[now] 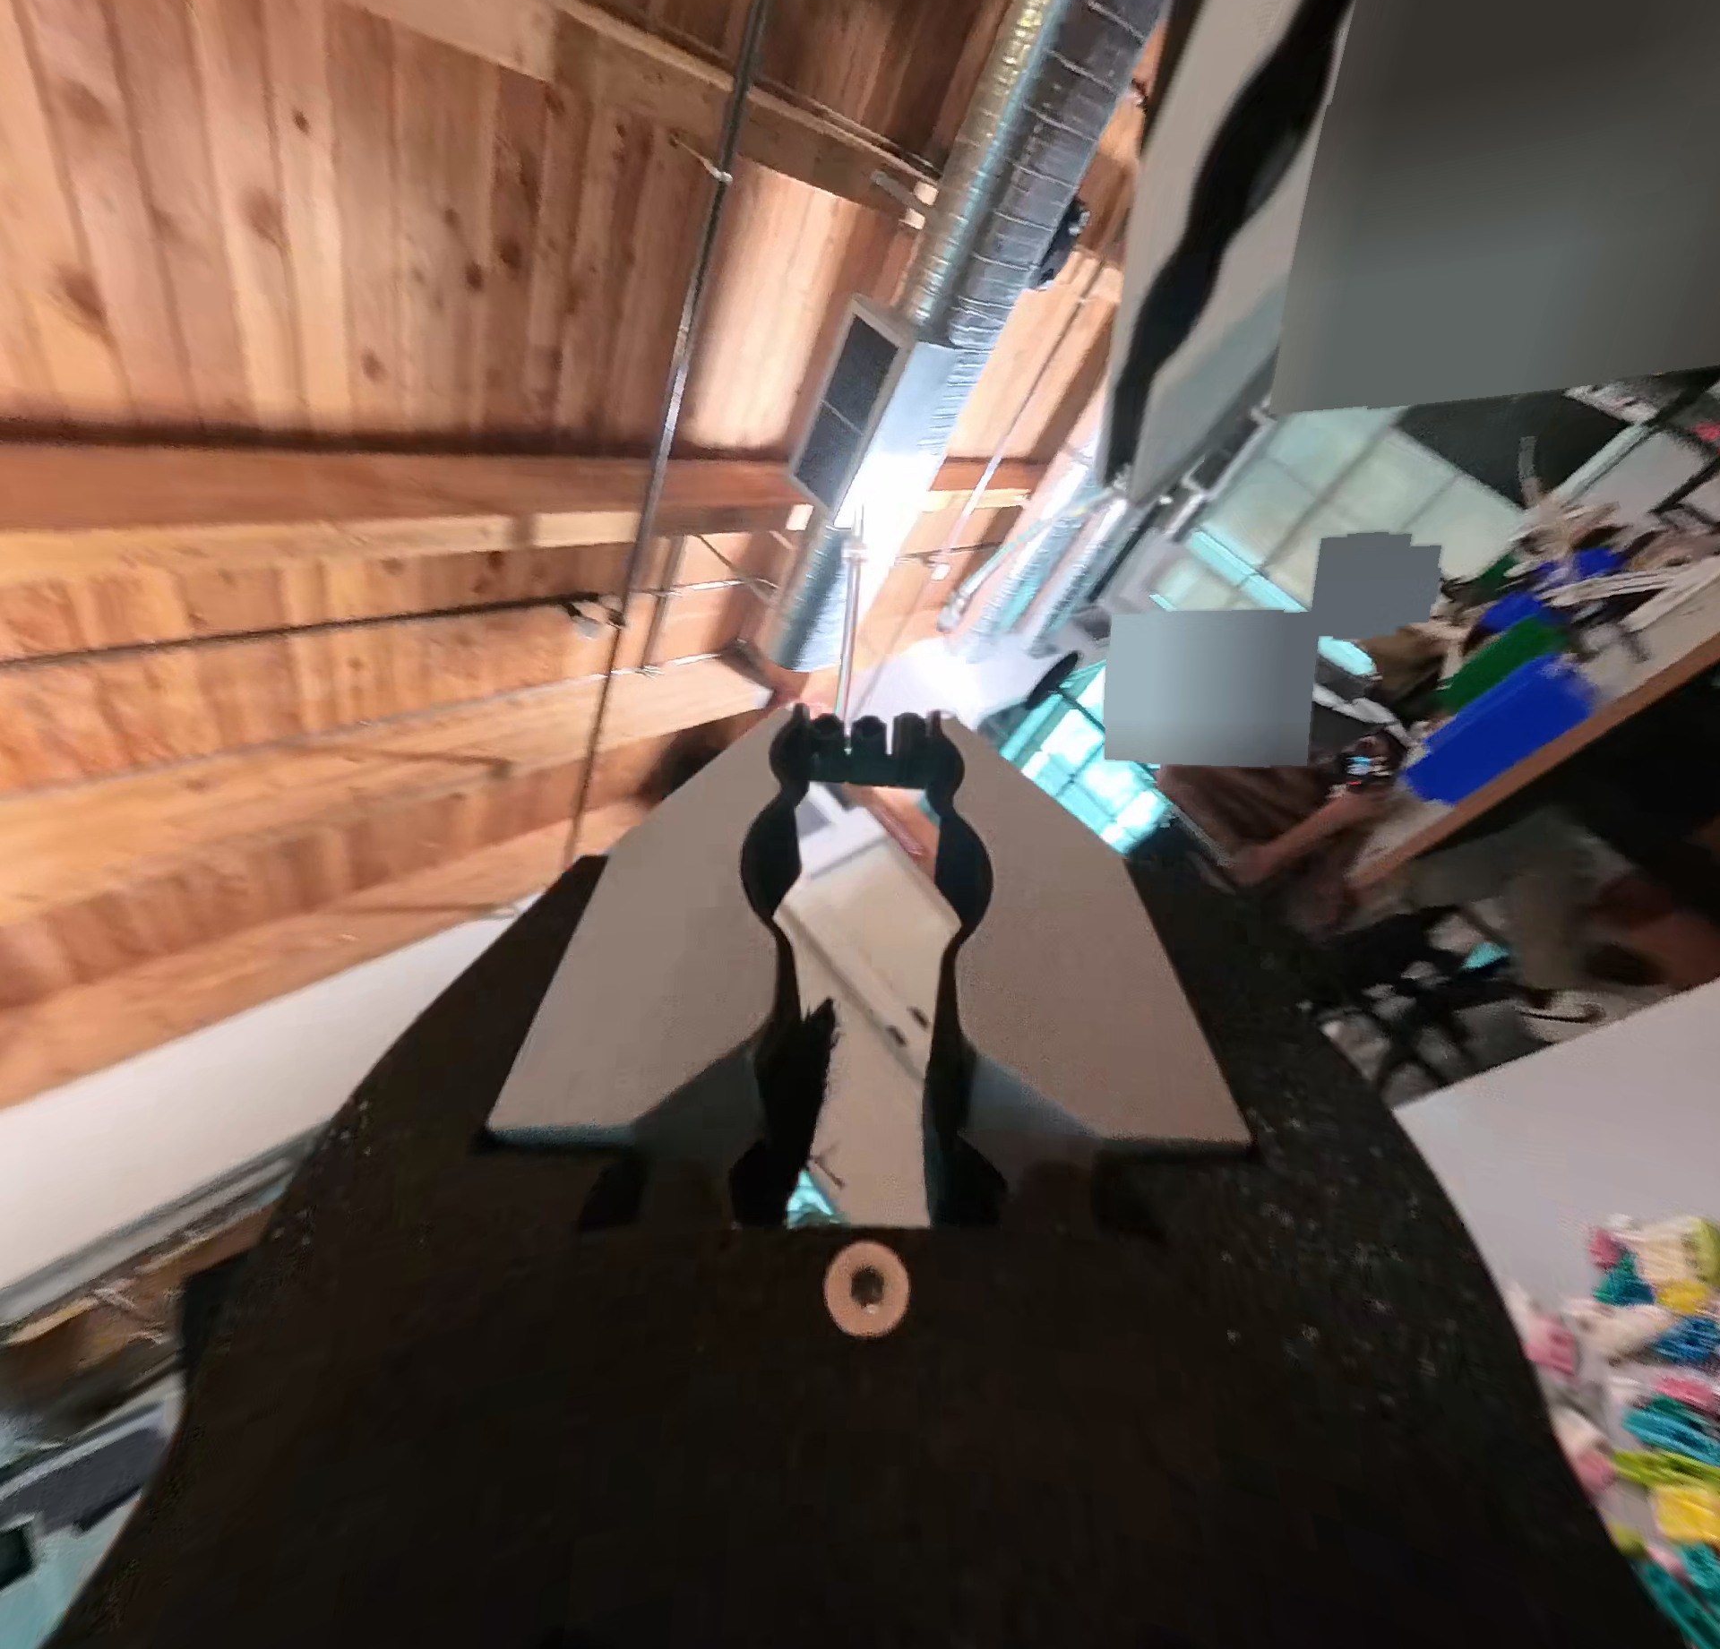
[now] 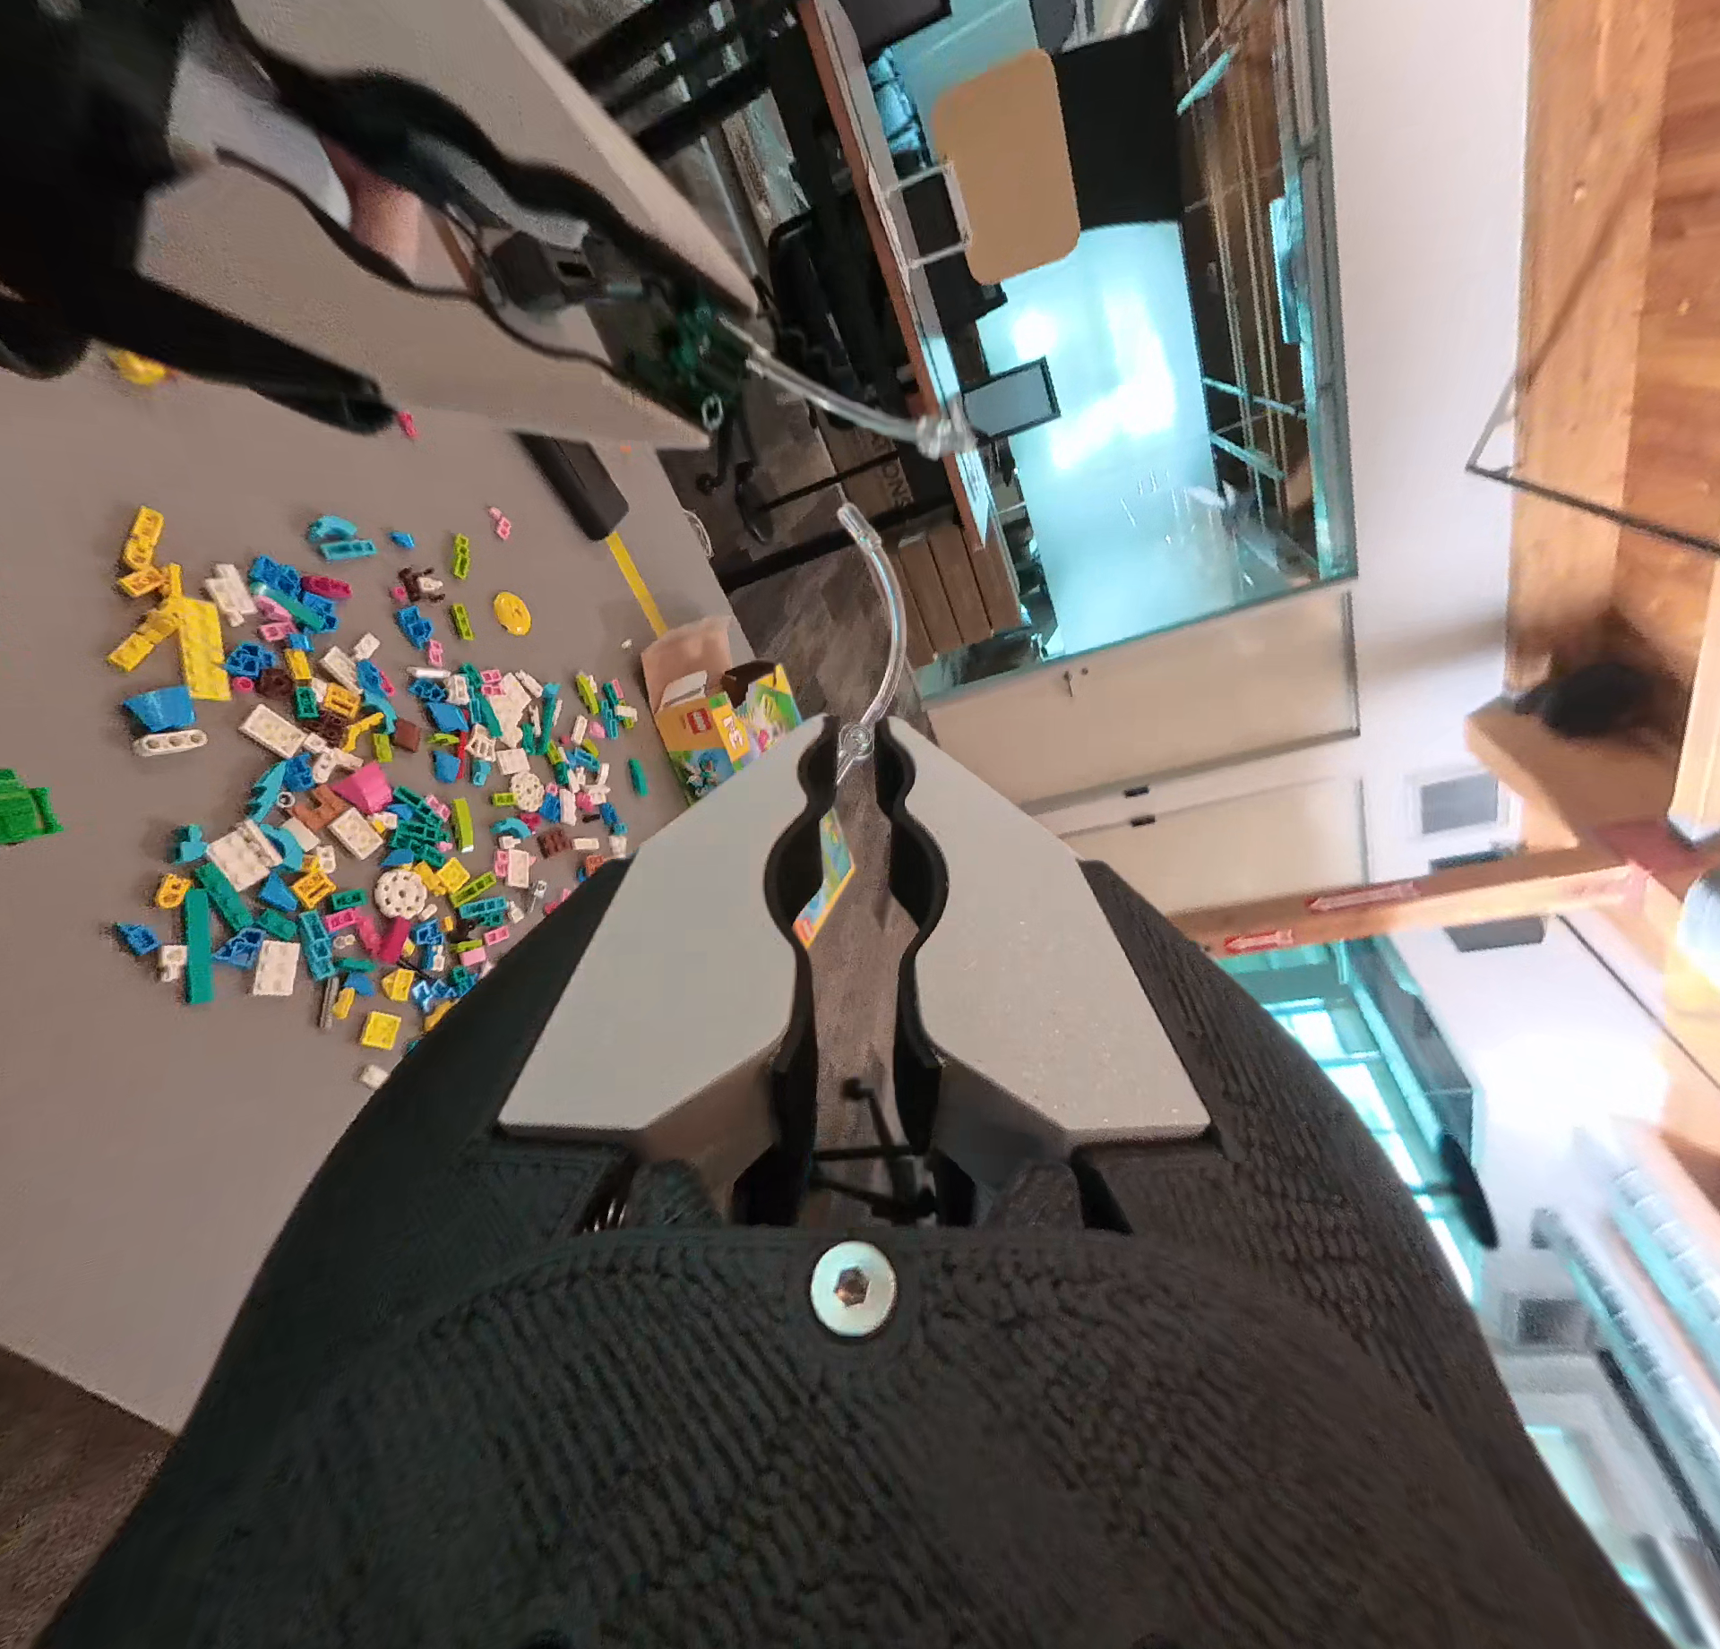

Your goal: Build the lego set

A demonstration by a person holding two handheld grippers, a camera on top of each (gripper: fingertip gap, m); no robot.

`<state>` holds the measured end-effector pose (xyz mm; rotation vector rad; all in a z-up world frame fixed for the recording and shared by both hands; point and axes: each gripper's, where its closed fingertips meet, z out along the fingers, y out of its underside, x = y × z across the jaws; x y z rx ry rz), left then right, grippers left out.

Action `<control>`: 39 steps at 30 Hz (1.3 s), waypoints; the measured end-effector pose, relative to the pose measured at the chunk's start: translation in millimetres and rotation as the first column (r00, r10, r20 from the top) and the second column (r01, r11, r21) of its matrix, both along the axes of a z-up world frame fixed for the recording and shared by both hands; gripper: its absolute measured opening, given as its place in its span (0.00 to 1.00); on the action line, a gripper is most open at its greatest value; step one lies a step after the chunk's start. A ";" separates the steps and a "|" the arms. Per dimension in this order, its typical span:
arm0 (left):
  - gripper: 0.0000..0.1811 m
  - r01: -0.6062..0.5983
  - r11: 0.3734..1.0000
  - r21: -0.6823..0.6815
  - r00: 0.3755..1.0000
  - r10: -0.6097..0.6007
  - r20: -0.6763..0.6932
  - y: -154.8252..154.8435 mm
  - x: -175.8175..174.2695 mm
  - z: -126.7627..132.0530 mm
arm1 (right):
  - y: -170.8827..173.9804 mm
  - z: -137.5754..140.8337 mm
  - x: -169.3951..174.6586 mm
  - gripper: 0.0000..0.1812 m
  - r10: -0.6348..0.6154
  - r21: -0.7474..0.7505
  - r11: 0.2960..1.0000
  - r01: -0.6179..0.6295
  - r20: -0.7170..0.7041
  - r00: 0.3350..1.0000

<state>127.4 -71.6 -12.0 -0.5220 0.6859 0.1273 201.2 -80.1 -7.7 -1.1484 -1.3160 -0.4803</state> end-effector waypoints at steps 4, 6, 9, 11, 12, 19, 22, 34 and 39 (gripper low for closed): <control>0.12 -0.075 0.995 0.065 0.997 0.073 0.031 -5.1 -7.0 5.8 | -13.2 6.8 -15.7 0.04 0.028 -0.006 1.000 -0.028 0.046 0.999; 0.12 -0.125 0.987 0.104 0.992 0.123 0.021 -7.2 -9.0 8.1 | -16.8 7.0 -20.2 0.04 0.041 -0.014 0.999 -0.041 0.062 0.997; 0.12 -0.158 0.976 0.152 0.987 0.158 0.013 -13.8 -8.8 10.7 | -20.7 5.8 -25.6 0.04 0.068 -0.033 0.997 -0.066 0.065 0.996; 0.12 -0.161 0.973 0.167 0.987 0.161 0.015 -17.9 -8.5 12.5 | -21.2 7.4 -26.3 0.04 0.077 -0.027 0.997 -0.076 0.054 0.996; 0.12 -0.156 0.972 0.175 0.988 0.155 0.019 -20.3 -8.6 13.2 | -21.5 7.4 -26.4 0.04 0.081 -0.030 0.996 -0.080 0.047 0.996; 0.12 -0.147 0.958 0.244 0.989 0.137 0.055 -35.1 -14.4 19.6 | -39.9 8.0 -38.4 0.04 0.226 -0.179 0.951 -0.253 -0.160 0.961; 0.12 -0.135 0.957 0.257 0.990 0.119 0.074 -41.5 -17.8 23.8 | -44.4 11.3 -37.4 0.04 0.265 -0.249 0.904 -0.347 -0.310 0.913; 0.12 -0.123 0.956 0.267 0.991 0.103 0.088 -48.9 -20.9 29.2 | -44.7 8.2 -33.6 0.04 0.255 -0.386 0.781 -0.491 -0.521 0.815; 0.12 -0.127 0.954 0.271 0.990 0.107 0.086 -49.3 -20.4 29.1 | -46.8 6.6 -37.6 0.04 0.264 -0.393 0.778 -0.491 -0.504 0.822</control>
